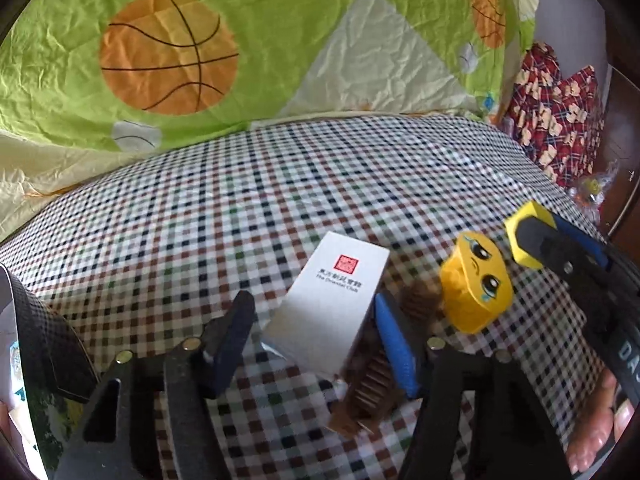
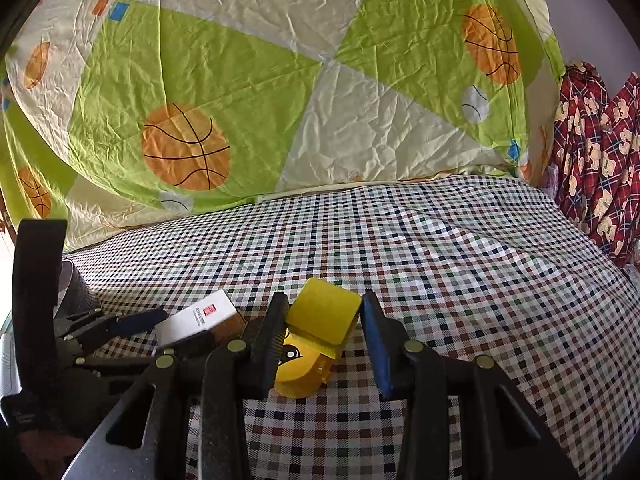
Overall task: Organize rigid objects
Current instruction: 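Grasp the white red-logo box with the left tool, then carry the white box with the left tool while the right tool carries the yellow block toward the tin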
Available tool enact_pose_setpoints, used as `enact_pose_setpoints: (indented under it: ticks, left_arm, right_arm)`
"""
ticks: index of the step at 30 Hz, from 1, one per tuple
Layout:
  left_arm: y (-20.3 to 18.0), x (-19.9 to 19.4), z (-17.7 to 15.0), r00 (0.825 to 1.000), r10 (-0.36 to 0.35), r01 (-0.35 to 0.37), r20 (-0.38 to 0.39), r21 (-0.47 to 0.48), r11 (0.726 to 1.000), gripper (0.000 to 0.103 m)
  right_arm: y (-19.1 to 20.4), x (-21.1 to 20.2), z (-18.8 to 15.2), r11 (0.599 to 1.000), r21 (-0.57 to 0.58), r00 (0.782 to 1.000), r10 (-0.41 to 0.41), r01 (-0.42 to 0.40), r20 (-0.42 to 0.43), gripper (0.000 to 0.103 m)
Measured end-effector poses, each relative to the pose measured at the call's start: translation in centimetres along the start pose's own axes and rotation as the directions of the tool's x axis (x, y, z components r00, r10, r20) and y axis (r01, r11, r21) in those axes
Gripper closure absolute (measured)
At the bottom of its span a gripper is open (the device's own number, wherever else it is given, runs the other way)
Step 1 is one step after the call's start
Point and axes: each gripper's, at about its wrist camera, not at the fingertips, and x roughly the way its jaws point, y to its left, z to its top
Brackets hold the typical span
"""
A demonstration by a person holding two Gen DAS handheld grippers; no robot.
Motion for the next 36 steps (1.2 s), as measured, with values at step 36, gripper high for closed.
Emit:
enact_pose_setpoints:
  ticks: [36]
  left_arm:
    - [1.6,-9.1,-5.3,0.938,0.189,-0.156,0.291,-0.133,0.979,0.063]
  right_arm:
    - [2.8,-2.3,-0.6,0.99,-0.092,0.992,0.113,-0.108,0.047,0.063]
